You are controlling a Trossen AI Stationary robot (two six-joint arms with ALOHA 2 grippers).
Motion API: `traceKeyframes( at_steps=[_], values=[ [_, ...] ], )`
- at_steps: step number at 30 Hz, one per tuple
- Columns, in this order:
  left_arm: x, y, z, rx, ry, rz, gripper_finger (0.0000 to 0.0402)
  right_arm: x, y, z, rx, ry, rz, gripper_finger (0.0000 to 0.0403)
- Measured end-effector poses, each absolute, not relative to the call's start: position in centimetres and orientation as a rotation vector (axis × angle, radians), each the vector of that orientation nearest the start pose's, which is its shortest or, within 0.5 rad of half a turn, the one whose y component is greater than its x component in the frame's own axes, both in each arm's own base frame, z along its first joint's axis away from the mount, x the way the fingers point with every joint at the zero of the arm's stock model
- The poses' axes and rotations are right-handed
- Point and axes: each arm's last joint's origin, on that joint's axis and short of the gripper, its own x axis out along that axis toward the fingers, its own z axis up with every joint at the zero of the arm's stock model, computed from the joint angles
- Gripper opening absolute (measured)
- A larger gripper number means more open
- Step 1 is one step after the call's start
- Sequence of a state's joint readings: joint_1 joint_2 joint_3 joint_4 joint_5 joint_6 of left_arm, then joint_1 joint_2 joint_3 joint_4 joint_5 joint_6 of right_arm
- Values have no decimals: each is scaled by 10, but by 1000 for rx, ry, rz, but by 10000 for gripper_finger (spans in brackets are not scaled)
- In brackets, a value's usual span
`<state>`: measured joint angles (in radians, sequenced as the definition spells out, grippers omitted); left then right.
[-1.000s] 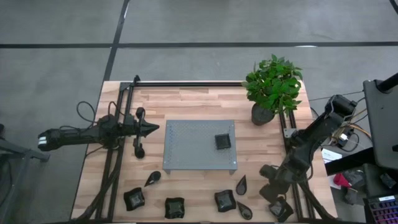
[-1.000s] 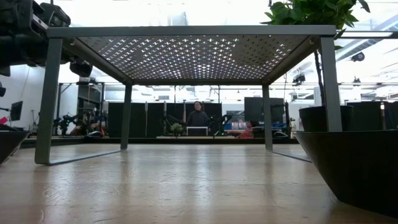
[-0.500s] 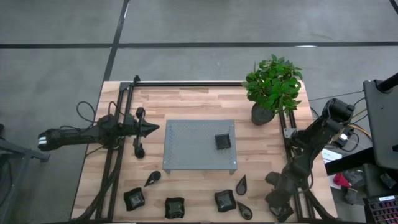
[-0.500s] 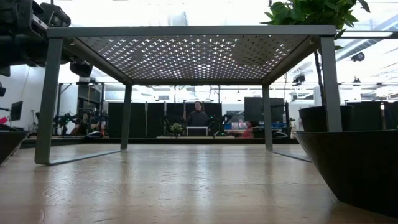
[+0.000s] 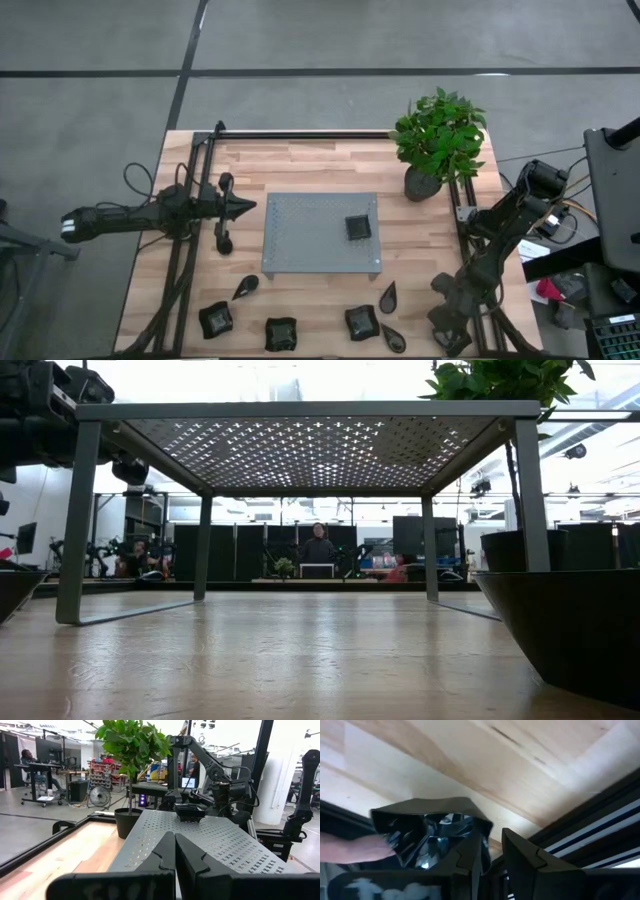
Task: Pick & Place Mini shaped plates
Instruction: Put the black distorted plate on the shelf
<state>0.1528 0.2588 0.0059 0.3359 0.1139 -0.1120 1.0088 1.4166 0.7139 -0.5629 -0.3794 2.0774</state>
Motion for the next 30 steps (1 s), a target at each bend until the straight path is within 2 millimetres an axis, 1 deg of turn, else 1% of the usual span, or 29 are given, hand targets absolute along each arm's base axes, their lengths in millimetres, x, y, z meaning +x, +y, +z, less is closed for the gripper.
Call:
traceKeyframes(
  at_steps=[6, 13, 25, 30],
  values=[
    [112, 14, 176, -101, -83, 34, 0, 115, 203, 161, 1086, 1785, -564, 72],
    [112, 14, 176, -101, -83, 34, 0, 115, 203, 161, 1101, 1772, -571, 77],
    [112, 14, 176, -101, -83, 34, 0, 117, 206, 163, 1125, 1763, -550, 72],
    [112, 14, 176, -101, -84, 34, 0, 118, 207, 158, 1102, 1773, -569, 79]
  ],
)
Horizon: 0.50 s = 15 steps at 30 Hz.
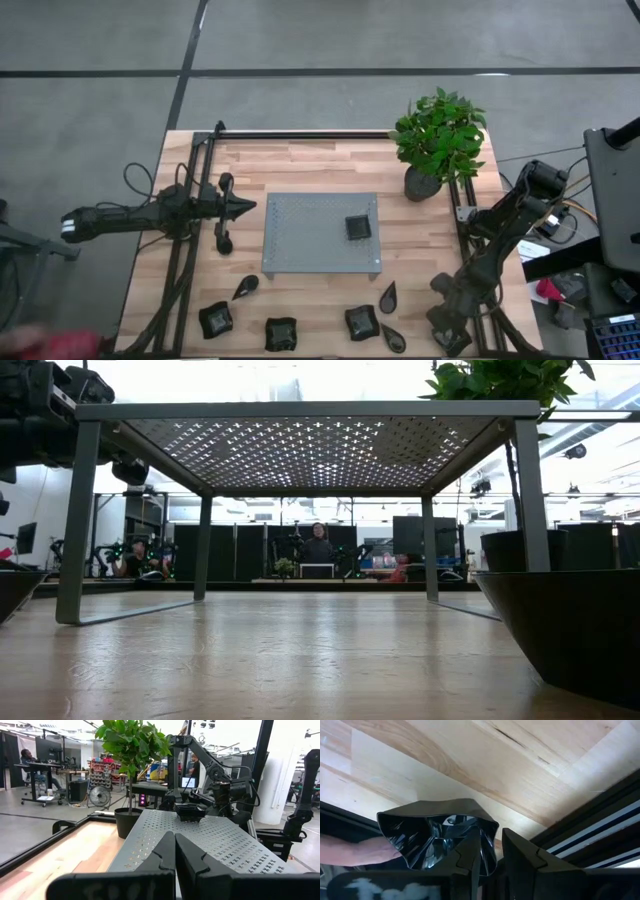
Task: Pick & Place Mini shaped plates
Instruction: Put the black distorted plate on the shelf
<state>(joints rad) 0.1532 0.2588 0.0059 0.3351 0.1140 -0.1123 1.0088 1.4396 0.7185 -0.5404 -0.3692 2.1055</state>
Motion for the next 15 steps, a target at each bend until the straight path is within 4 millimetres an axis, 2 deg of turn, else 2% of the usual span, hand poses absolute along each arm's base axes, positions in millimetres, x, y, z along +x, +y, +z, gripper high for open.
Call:
traceKeyframes(
  at_steps=[15],
  values=[
    [112, 14, 176, -101, -83, 34, 0, 119, 208, 156, 1093, 1787, -595, 77]
  ],
)
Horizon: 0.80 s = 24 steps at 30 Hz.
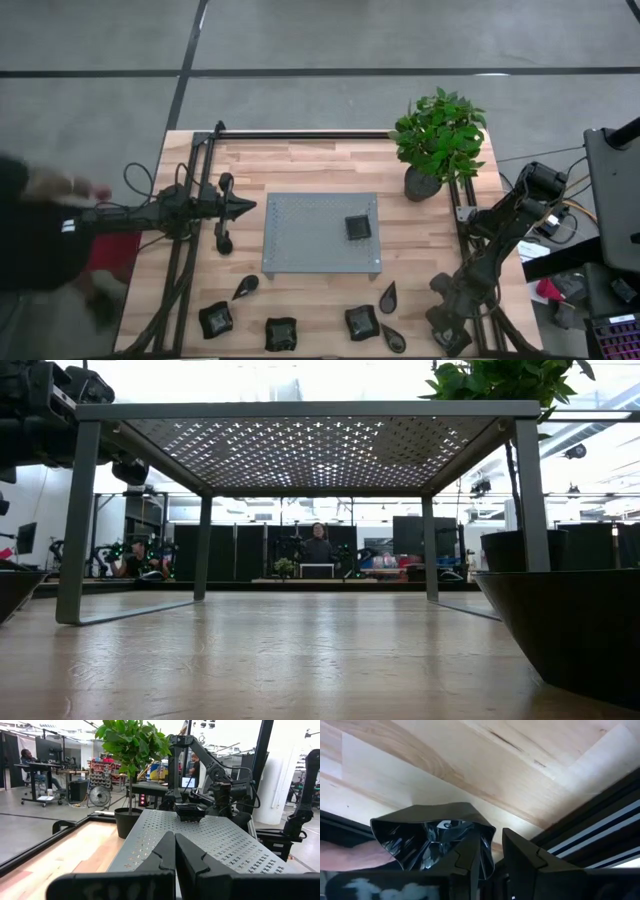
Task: Pick & Place Mini shaped plates
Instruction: Put the black distorted plate on the shelf
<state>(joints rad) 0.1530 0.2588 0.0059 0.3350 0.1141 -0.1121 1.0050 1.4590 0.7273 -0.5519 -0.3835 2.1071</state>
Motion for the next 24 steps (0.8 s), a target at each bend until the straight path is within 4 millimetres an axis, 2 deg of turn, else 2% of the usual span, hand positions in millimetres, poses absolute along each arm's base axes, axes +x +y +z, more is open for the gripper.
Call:
traceKeyframes(
  at_steps=[5, 15, 18, 24],
  values=[
    [112, 14, 176, -101, -83, 34, 0, 122, 206, 156, 1099, 1734, -606, 82],
    [112, 14, 176, -101, -83, 35, 0, 124, 207, 156, 1042, 1706, -512, 67],
    [112, 14, 176, -101, -83, 35, 0, 128, 207, 155, 1041, 1611, -498, 64],
    [112, 14, 175, -102, -79, 35, 0, 132, 205, 154, 1037, 1547, -492, 65]
  ],
)
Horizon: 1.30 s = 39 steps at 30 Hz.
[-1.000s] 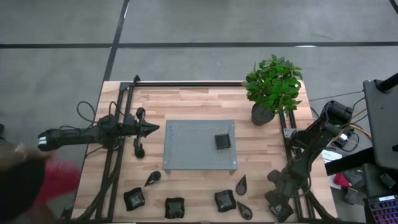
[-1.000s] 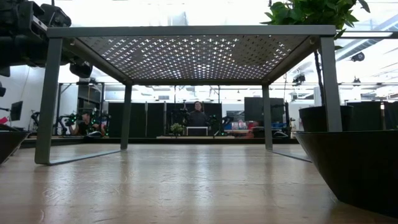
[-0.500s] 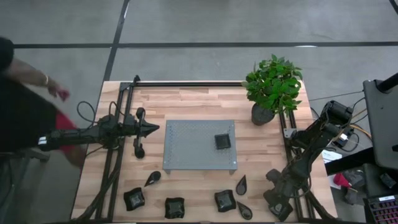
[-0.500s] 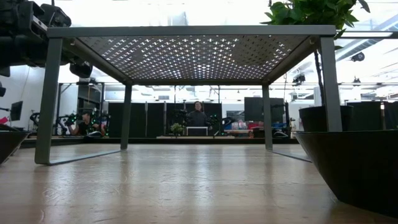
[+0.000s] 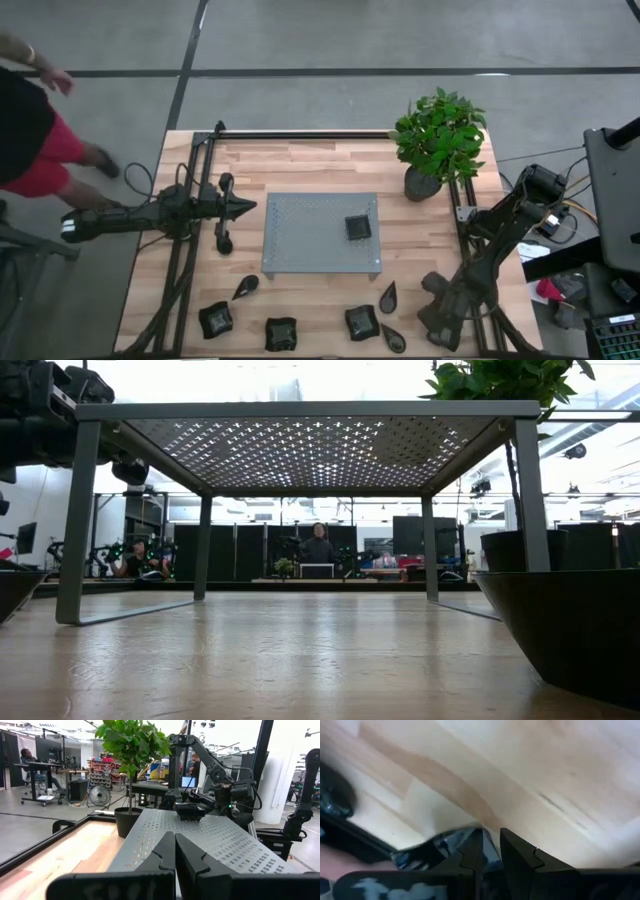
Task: Pick & Place Mini shaped plates
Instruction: Put the black distorted plate on the shelf
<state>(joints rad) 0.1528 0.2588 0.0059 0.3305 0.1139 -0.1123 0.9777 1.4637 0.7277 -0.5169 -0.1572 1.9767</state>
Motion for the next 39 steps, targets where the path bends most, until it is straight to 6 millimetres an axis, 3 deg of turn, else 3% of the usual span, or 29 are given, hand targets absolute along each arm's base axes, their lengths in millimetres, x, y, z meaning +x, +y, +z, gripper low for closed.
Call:
traceKeyframes(
  at_steps=[24, 31, 39],
  values=[
    [112, 14, 174, -103, -68, 35, 0, 132, 205, 156, 825, 1582, -241, 56],
    [112, 14, 174, -103, -68, 35, 0, 132, 204, 155, 858, 1584, -286, 14],
    [112, 14, 174, -103, -69, 35, 0, 141, 200, 166, 943, 1556, -302, 8]
  ],
)
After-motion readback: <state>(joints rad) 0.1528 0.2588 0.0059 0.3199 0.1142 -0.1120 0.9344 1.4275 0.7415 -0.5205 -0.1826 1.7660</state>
